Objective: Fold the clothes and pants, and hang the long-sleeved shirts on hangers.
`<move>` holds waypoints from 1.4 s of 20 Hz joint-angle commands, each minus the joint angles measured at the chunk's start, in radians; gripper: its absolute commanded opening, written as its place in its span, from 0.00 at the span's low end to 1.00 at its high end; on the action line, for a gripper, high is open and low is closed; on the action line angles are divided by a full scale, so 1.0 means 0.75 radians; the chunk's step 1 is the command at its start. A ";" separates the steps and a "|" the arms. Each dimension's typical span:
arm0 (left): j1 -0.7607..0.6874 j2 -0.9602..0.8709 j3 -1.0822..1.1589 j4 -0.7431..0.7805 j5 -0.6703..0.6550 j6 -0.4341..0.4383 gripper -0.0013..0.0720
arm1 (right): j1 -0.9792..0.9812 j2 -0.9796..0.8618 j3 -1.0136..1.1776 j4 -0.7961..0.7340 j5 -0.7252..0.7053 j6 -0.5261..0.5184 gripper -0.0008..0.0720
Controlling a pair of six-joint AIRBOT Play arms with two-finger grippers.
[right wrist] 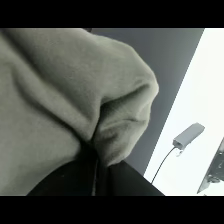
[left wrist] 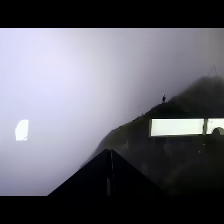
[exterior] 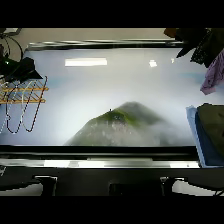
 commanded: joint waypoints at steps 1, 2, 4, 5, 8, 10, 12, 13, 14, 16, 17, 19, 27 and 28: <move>0.001 -0.001 0.000 0.000 0.001 0.001 0.04 | -0.001 0.011 -0.057 -0.016 -0.016 -0.004 0.05; 0.001 -0.001 0.000 0.000 0.001 0.001 0.04 | -0.001 0.010 -0.064 -0.016 -0.017 -0.004 0.06; 0.001 -0.001 0.000 0.000 0.001 0.001 0.04 | -0.001 0.011 -0.065 -0.030 -0.036 -0.007 0.56; 0.001 -0.001 0.000 0.001 0.001 0.001 0.04 | -0.001 0.014 -0.065 -0.039 -0.052 -0.038 0.81; 0.001 -0.005 -0.001 0.016 0.001 0.002 0.04 | -0.001 0.085 -0.022 0.031 -0.202 -0.064 0.82; -0.001 -0.026 -0.001 0.035 0.001 0.007 0.04 | -0.001 0.157 0.045 0.251 -0.382 -0.068 0.70; -0.013 -0.064 -0.001 0.073 0.001 0.007 0.04 | 0.011 0.215 0.117 0.610 -0.613 -0.161 0.56; -0.030 -0.080 -0.007 0.130 0.001 0.016 0.04 | 0.032 0.229 0.142 0.789 -0.710 -0.241 0.48; -0.054 -0.085 -0.030 0.207 0.001 0.030 0.04 | 0.083 0.233 0.165 0.967 -0.777 -0.348 0.39; -0.122 -0.066 -0.146 0.379 0.001 0.049 0.04 | 0.251 0.233 0.179 1.176 -0.812 -0.464 0.30; -0.153 -0.046 -0.224 0.426 0.011 0.050 0.04 | 0.357 0.232 0.179 1.207 -0.808 -0.502 0.25; -0.202 0.026 -0.429 0.434 0.102 0.050 0.04 | 0.607 0.232 0.179 1.198 -0.788 -0.570 0.11; -0.270 0.345 -0.989 0.434 0.386 0.050 0.04 | 1.176 0.232 0.179 1.063 -0.739 -0.602 0.05; -0.270 0.349 -1.006 0.434 0.384 0.050 0.04 | 1.183 0.232 0.179 1.056 -0.739 -0.602 0.05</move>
